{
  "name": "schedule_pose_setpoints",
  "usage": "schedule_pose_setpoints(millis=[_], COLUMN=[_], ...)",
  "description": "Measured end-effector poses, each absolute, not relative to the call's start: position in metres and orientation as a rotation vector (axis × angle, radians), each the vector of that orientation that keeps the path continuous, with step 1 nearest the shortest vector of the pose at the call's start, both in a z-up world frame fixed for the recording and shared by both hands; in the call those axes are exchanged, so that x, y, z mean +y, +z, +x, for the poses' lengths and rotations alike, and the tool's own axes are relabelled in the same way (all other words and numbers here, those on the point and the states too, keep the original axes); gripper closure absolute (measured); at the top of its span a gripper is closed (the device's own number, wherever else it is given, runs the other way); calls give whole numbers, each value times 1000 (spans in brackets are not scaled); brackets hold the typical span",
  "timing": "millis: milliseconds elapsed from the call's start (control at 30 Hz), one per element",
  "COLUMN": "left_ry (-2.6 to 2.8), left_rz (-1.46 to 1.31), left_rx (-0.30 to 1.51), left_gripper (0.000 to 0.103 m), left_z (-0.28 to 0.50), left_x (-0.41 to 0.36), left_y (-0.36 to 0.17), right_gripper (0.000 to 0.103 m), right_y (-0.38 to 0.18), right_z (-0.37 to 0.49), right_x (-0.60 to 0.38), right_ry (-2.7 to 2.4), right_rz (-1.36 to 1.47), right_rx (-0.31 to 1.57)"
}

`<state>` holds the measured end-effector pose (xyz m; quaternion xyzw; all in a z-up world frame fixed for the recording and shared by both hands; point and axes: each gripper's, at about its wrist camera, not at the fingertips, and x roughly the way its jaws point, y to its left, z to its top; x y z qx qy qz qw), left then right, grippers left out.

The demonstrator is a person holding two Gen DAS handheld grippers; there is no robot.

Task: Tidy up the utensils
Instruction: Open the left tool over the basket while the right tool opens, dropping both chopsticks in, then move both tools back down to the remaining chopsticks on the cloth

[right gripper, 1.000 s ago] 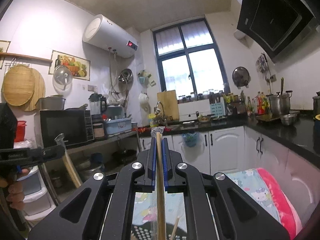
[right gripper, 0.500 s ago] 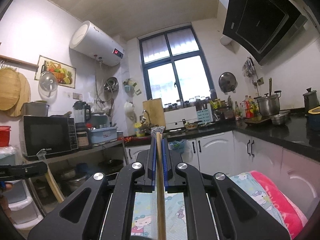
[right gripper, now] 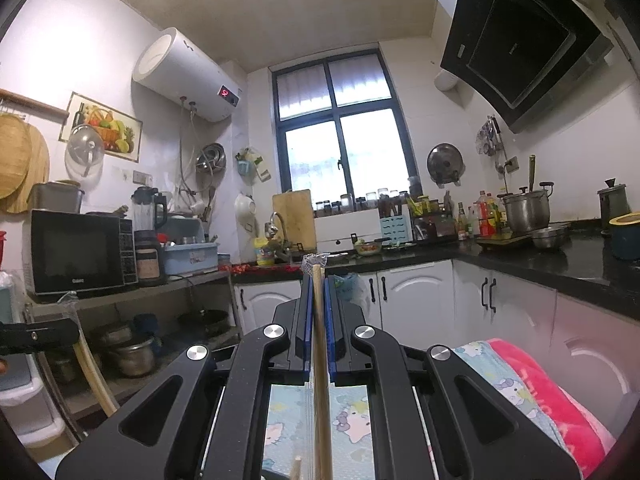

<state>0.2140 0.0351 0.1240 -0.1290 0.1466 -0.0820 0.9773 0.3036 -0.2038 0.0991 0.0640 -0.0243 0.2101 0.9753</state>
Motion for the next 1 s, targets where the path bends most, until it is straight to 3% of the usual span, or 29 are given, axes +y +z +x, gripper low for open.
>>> schedule_pose_setpoints(millis=[500,567,633,700,767,1000], left_ry=[-160,-162,-160,-157,-159,-154], left_rz=[-282,-290,-296,-303,-314,-335], left_rx=[348,362,369,374,380,368], left_gripper=[100,100,99,92,78,57], left_z=[231,232,232,230,228,214], left_x=[33,33,34,36,38,43], left_y=[100,96,94,91,89,91], right_gripper=[96,92,82,78,74,61], right_y=[73,70,67,65,64,63], right_z=[309,307,304,300,296,280], right_x=[-214,-217,-220,-225,-229,-245], right_ry=[413,415,416,421,428,428], right_rz=[147,153,160,175,188,225], right_rx=[-17,-6,7,21,40,115])
